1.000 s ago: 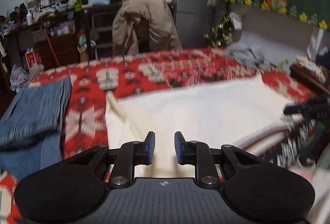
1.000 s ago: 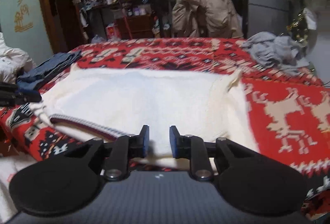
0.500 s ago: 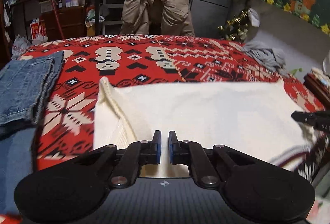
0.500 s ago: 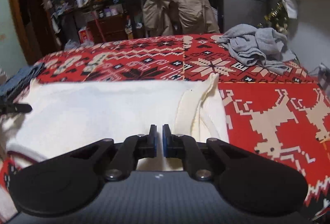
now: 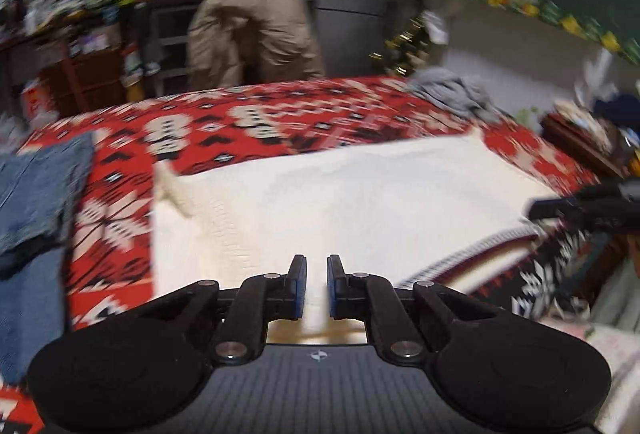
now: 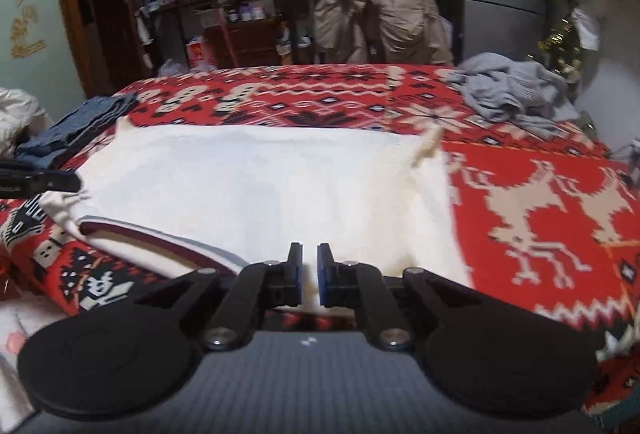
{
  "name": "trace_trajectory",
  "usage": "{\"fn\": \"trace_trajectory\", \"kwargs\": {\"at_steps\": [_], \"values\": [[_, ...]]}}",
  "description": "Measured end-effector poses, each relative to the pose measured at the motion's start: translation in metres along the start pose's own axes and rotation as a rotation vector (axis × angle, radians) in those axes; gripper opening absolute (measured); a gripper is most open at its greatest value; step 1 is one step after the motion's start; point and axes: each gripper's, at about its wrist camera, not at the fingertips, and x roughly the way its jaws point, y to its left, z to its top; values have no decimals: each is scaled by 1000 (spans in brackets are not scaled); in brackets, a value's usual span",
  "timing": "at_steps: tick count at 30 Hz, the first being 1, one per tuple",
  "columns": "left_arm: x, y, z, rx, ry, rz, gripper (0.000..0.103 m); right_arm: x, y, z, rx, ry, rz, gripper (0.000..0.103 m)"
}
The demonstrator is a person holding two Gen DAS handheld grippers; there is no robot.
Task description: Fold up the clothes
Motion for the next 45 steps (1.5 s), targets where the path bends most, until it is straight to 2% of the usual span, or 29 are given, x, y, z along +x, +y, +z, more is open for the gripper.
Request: {"fn": "trace_trajectory", "kwargs": {"at_steps": [5,8,10,12,15,17,19,21,25,30,36,37,39,45], "values": [[2,-11,-16,82,44,14,10,4,10,-6,-3,5,38,9],[-6,-4,-20,57,60,23,13,-1,8,-12,6,4,44,10],[-13,2,-22,32,71,31,14,-6,4,-15,15,9,35,15],[-20,11,-23,-10,51,65,14,-10,1,-17,24,15,24,17],[-29,31,-22,-114,27,119,26,-15,-5,-21,47,18,7,18],[-28,49,-23,-213,49,135,27,-16,-9,-23,60,18,0,18],[-29,63,-26,-294,64,123,22,-15,-9,-22,57,21,0,19],[-33,68,-28,-323,62,110,22,-14,-7,-20,38,20,1,19],[-37,64,-32,-285,70,121,20,-12,-5,-17,25,19,4,20],[-41,63,-31,-292,71,131,20,-13,-7,-16,34,12,5,21],[-48,56,-19,-239,22,149,21,-23,-25,-11,72,-40,-69,23],[-47,55,-16,-235,14,148,21,-21,-29,-9,70,-41,-93,23],[-44,56,-13,-231,10,147,21,-16,-38,-5,82,-44,-131,12],[-38,54,-15,-215,32,158,21,3,-65,-7,147,-18,-193,10]]}}
